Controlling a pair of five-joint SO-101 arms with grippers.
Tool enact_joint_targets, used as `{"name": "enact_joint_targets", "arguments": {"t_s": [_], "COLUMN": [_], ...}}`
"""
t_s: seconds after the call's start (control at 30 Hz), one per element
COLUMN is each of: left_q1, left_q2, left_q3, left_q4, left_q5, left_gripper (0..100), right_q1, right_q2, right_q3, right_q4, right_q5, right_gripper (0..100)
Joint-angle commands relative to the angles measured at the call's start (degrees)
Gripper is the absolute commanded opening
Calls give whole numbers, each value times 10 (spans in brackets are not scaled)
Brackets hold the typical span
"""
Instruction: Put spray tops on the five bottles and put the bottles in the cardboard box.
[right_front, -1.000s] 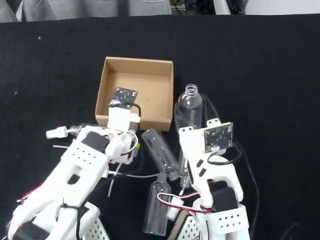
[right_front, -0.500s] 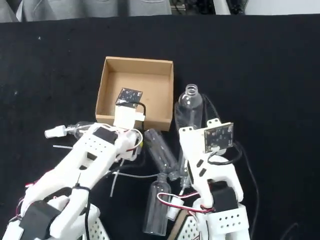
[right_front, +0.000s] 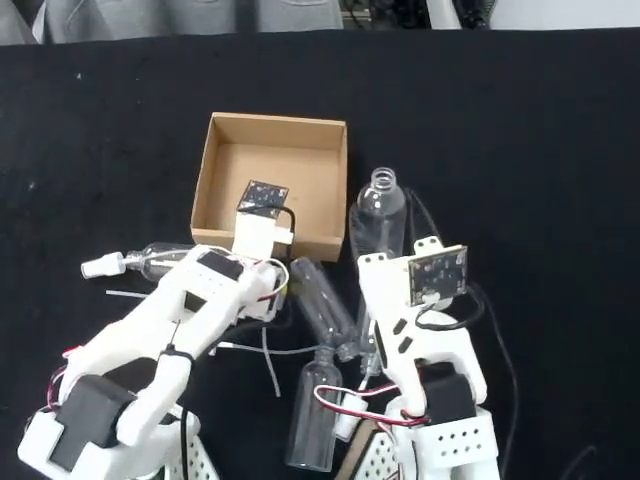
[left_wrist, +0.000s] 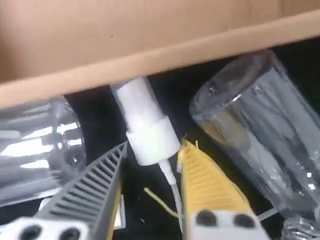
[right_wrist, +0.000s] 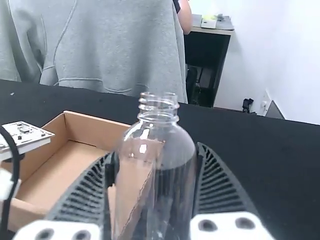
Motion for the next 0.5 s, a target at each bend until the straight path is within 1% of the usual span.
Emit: {"name": "enact_joint_targets", "arguments": {"t_s": [0.0, 0.1, 0.33, 0.47], "left_q1": [-19, -28, -28, -27], "left_q2": [2, 2, 2, -3], "left_q3": [-31, -33, -29, -33], "left_q4": [-8, -12, -22, -23], "left_q5": [11, 42, 60, 148], "left_gripper": [148, 148, 148, 151], "right_q1": [17, 17, 17, 17], "right_q2": [-57, -57, -57, -57], "right_q3": [-16, -16, -16, -16], "right_q4": [-21, -21, -21, -21], "right_q5": [4, 4, 4, 4], "right_gripper": [67, 67, 67, 67]}}
